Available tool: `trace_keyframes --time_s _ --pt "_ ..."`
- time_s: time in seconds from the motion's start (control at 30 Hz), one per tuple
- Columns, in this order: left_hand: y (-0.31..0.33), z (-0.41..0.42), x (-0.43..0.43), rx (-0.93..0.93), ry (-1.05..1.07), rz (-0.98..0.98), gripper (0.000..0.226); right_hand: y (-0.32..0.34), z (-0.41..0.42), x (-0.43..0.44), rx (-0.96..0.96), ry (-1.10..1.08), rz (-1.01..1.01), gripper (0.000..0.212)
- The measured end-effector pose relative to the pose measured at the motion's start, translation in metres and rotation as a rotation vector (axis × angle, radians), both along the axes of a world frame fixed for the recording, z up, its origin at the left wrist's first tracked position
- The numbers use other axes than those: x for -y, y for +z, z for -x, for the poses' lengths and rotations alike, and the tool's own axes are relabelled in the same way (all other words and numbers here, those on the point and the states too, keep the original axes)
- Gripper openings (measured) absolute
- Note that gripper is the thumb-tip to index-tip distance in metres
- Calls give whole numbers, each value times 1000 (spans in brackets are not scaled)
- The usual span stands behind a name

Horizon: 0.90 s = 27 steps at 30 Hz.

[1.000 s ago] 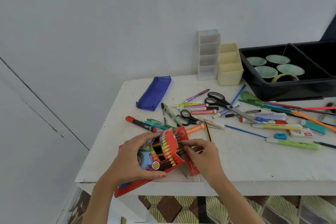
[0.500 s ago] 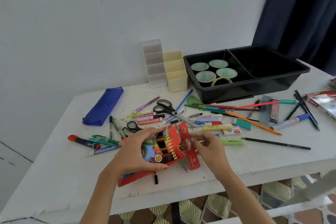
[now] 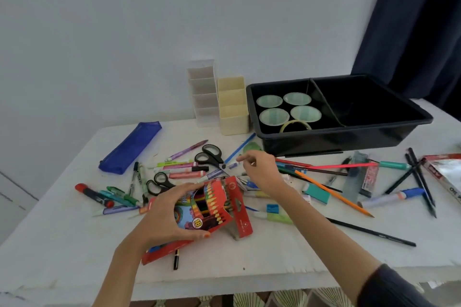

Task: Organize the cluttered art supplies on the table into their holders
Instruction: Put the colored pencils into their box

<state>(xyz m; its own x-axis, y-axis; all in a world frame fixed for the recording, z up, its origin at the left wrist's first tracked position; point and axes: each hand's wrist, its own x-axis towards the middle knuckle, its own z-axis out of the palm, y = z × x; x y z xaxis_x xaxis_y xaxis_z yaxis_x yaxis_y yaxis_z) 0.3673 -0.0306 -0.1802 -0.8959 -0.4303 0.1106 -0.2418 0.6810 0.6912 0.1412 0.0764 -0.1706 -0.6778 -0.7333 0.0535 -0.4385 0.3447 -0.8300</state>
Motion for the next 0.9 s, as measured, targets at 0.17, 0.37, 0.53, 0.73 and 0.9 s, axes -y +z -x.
trace_keyframes --time_s 0.17,0.37,0.53,0.73,0.9 --pt "1 -5 9 41 -4 5 93 -1 0 46 -89 90 -106 26" --pt "0 -8 14 78 -10 80 95 -14 -7 68 -92 -78 -226 22" --pt "-3 -11 19 84 -7 81 97 -9 -15 67 -52 -176 -239 8" --pt "6 -15 19 -5 -29 44 90 15 -21 19 -35 -285 -147 23" --pt "14 -12 19 -41 -43 37 91 25 -11 -75 -2 -281 -160 26"
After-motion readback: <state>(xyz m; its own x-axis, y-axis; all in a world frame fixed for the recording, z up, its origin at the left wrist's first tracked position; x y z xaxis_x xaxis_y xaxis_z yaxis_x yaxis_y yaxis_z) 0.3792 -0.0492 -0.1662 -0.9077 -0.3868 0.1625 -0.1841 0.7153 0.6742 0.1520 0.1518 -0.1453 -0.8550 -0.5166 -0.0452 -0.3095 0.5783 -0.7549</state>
